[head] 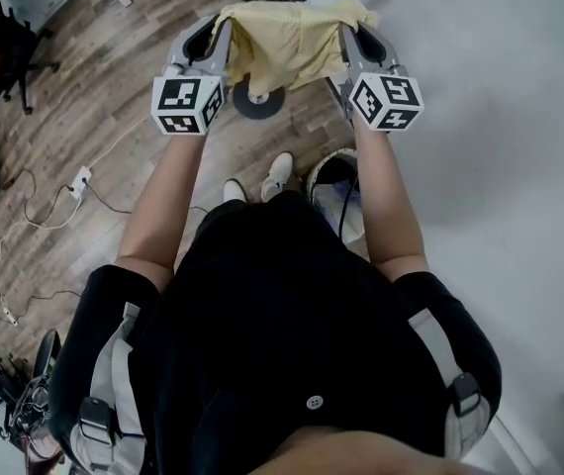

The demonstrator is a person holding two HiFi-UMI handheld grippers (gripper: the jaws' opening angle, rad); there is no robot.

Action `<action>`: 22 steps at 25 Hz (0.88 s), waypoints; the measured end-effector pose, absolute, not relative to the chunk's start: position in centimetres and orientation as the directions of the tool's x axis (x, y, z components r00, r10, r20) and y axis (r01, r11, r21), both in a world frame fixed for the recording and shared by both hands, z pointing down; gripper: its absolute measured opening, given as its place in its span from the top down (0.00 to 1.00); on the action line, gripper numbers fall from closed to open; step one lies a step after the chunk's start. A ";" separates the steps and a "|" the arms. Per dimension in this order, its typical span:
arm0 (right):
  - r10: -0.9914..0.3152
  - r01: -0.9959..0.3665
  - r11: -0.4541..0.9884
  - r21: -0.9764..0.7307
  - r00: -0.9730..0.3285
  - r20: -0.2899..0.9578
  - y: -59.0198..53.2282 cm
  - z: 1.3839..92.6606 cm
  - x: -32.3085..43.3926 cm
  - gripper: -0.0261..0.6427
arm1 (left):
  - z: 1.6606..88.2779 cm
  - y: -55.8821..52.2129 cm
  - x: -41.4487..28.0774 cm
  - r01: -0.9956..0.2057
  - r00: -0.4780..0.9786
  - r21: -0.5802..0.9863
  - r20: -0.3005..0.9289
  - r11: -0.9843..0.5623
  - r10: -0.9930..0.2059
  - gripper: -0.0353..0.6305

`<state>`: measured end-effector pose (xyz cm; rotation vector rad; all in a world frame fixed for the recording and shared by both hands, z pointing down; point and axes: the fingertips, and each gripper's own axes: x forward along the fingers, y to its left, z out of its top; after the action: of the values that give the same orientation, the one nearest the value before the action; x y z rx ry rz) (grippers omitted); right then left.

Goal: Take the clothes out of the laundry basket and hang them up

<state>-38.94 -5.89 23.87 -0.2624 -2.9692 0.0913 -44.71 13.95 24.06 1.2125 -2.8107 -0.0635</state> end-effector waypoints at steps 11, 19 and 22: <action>0.205 0.171 0.975 -0.140 -0.940 0.274 -5.6 31.4 -41.6 0.89 | 32.4 13.7 -47.5 -0.689 -0.691 0.123 0.186 0.714 -0.699 0.88; 0.229 0.190 0.967 -0.169 -0.938 0.260 -4.1 35.4 -42.1 0.89 | 36.8 11.8 -47.6 -0.686 -0.684 0.160 0.189 0.710 -0.704 0.88; 0.233 0.191 0.966 -0.175 -0.934 0.269 -4.0 36.9 -41.8 0.89 | 38.3 10.6 -46.9 -0.689 -0.678 0.157 0.204 0.707 -0.706 0.88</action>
<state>-41.81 -3.97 36.89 -0.3117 -2.8251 0.2108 -46.95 10.63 38.27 1.1100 -2.6662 -0.0980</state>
